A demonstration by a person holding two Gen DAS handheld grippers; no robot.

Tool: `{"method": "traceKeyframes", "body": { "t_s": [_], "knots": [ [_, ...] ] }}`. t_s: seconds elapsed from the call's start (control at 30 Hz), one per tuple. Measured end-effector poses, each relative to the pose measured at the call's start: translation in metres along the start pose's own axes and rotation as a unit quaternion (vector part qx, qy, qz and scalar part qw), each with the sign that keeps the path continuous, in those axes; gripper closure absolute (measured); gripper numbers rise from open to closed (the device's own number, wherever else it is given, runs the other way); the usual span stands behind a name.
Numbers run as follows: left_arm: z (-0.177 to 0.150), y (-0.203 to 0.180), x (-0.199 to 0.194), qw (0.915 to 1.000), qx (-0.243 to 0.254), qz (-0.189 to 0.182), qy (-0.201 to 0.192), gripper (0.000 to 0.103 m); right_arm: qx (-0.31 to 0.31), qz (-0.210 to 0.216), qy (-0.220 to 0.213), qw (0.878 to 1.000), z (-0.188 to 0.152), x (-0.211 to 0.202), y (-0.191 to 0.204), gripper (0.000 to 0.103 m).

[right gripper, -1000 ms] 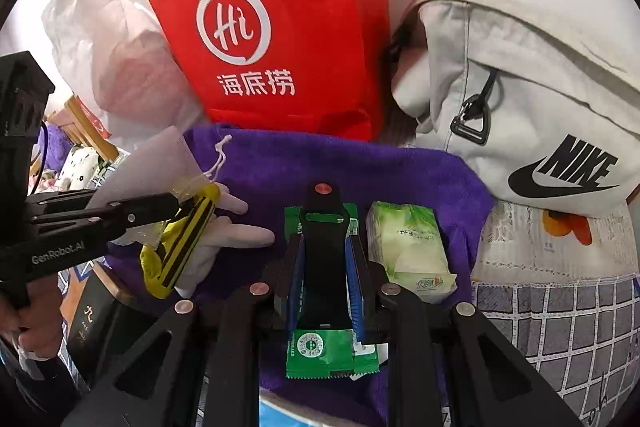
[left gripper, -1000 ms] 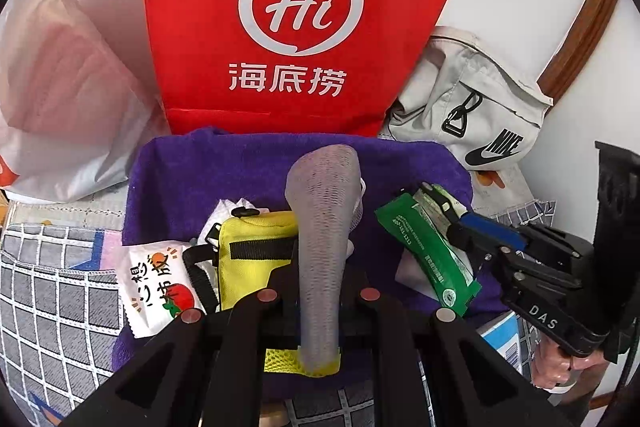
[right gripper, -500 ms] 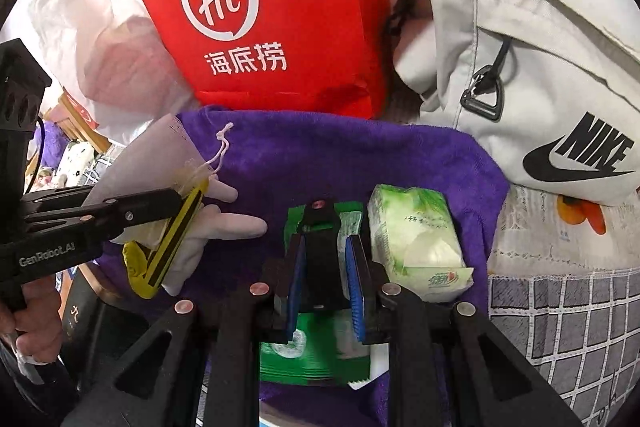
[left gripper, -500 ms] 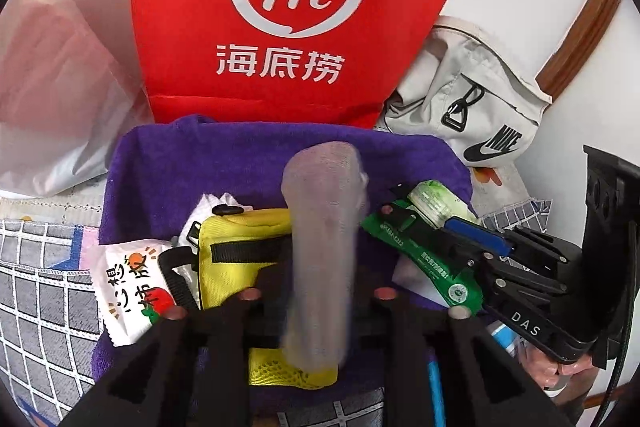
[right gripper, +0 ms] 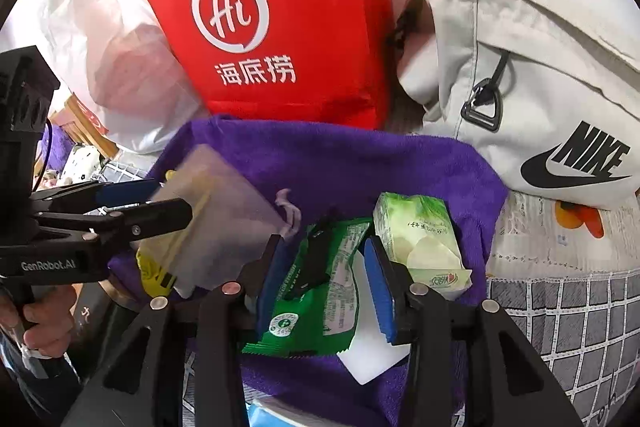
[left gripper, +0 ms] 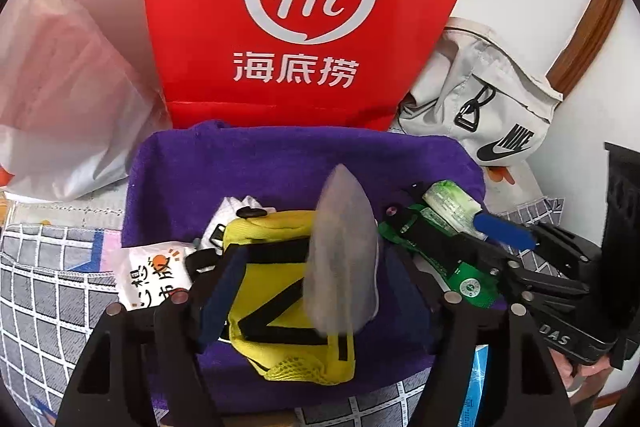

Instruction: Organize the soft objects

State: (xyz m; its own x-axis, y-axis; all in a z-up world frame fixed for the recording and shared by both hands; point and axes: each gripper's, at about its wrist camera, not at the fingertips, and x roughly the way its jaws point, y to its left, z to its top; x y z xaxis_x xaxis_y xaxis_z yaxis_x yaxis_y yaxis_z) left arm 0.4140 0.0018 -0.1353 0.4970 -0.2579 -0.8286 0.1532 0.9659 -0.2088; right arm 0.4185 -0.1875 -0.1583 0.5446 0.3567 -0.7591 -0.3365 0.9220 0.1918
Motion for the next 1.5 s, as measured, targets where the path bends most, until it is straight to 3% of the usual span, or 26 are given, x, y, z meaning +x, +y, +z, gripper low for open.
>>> {"method": "traceKeyframes", "body": {
  "t_s": [0.17, 0.53, 0.67, 0.8, 0.87, 1.07, 1.3, 1.5],
  "knots": [
    [-0.001, 0.001, -0.005, 1.0, -0.003, 0.009, -0.001, 0.032, 0.004, -0.008, -0.015, 1.0, 0.002, -0.011, 0.001, 0.043],
    [-0.017, -0.01, -0.05, 0.9996, 0.002, 0.018, -0.02, 0.032, 0.03, -0.037, -0.031, 0.998, 0.001, -0.055, 0.011, 0.038],
    [-0.029, -0.014, -0.074, 0.9994, 0.003, 0.018, -0.029, 0.032, 0.046, -0.032, -0.025, 0.998, -0.009, -0.073, 0.016, 0.026],
    [-0.044, -0.021, -0.102, 0.9991, 0.005, 0.016, -0.039, 0.032, 0.05, -0.036, -0.022, 0.998, -0.026, -0.092, 0.028, 0.025],
    [-0.052, -0.025, -0.115, 0.9988, 0.003, 0.016, -0.045, 0.032, 0.047, -0.047, -0.019, 0.998, -0.035, -0.099, 0.035, 0.015],
    [-0.083, -0.038, -0.155, 0.9975, 0.006, 0.024, -0.067, 0.027, 0.041, -0.065, -0.044, 0.996, -0.067, -0.142, 0.057, 0.001],
    [-0.129, -0.05, -0.196, 0.9948, 0.002, 0.049, -0.089, 0.011, 0.04, -0.105, -0.068, 0.991, -0.107, -0.199, 0.076, 0.001],
    [-0.17, -0.056, -0.226, 0.9924, -0.001, 0.065, -0.105, 0.011, 0.043, -0.12, -0.093, 0.988, -0.144, -0.246, 0.09, 0.001]
  ]
}}
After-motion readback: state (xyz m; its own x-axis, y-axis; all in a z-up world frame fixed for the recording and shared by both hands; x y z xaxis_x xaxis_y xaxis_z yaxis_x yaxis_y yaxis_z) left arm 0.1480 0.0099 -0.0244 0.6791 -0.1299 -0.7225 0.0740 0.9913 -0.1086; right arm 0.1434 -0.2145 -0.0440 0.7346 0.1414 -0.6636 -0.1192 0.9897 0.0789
